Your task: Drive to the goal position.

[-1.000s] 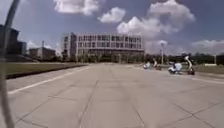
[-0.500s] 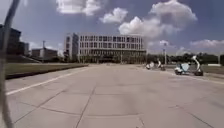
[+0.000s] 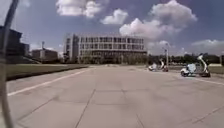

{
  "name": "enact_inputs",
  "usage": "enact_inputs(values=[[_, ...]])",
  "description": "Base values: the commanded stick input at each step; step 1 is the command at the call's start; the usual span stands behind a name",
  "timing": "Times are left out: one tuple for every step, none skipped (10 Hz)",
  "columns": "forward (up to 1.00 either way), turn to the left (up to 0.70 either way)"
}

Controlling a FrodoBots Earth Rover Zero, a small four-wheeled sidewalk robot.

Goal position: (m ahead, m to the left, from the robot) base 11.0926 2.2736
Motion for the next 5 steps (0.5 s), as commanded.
enact_inputs(values=[[0.85, 0.0], [0.85, 0.0], [0.85, 0.0], [0.85, 0.0], [0.85, 0.0]])
